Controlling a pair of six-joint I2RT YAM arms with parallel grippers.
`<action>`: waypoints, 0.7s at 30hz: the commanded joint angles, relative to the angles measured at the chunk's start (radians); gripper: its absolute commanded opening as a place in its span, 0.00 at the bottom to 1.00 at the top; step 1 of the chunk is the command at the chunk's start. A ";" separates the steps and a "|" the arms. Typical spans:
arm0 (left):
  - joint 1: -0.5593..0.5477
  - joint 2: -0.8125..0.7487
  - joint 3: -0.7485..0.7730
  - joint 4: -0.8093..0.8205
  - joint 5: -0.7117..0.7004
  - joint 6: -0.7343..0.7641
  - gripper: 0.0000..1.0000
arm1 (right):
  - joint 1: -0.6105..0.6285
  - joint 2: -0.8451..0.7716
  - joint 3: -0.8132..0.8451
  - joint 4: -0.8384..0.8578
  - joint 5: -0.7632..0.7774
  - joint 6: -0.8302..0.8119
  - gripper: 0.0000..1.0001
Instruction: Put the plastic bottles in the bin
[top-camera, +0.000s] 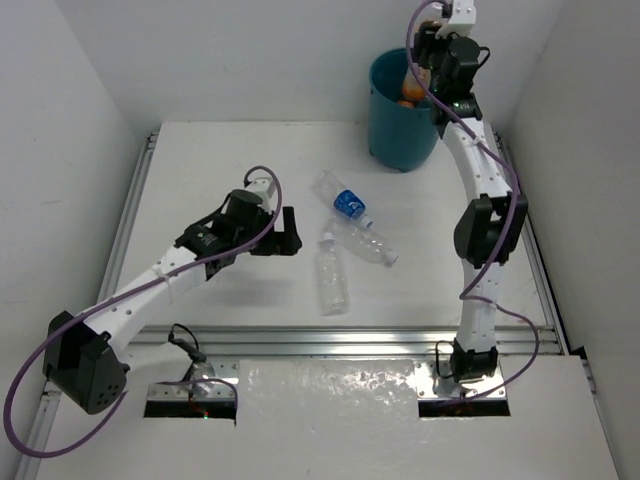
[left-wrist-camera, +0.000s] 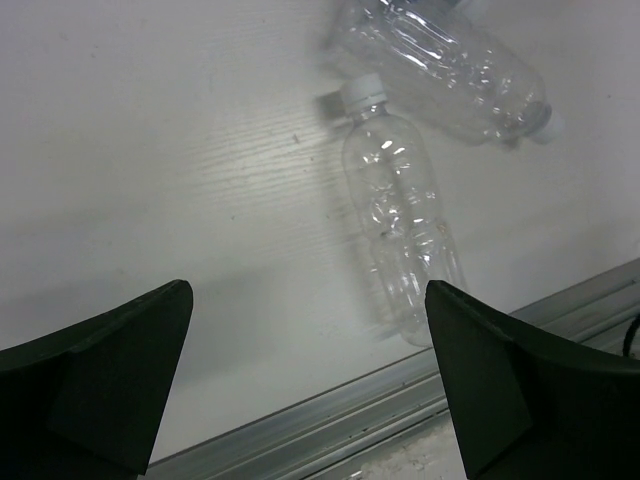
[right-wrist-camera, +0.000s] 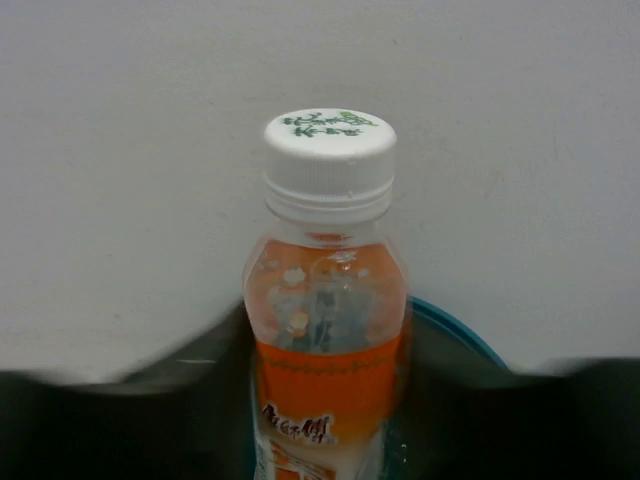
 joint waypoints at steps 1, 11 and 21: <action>-0.018 -0.003 -0.004 0.108 0.104 -0.029 1.00 | -0.013 0.003 0.018 0.150 0.002 -0.066 0.76; -0.248 0.216 0.194 -0.043 -0.236 -0.304 1.00 | 0.114 -0.307 -0.174 -0.164 0.089 -0.082 0.99; -0.423 0.460 0.237 -0.038 -0.379 -0.474 1.00 | 0.217 -1.059 -1.022 -0.320 -0.087 0.221 0.99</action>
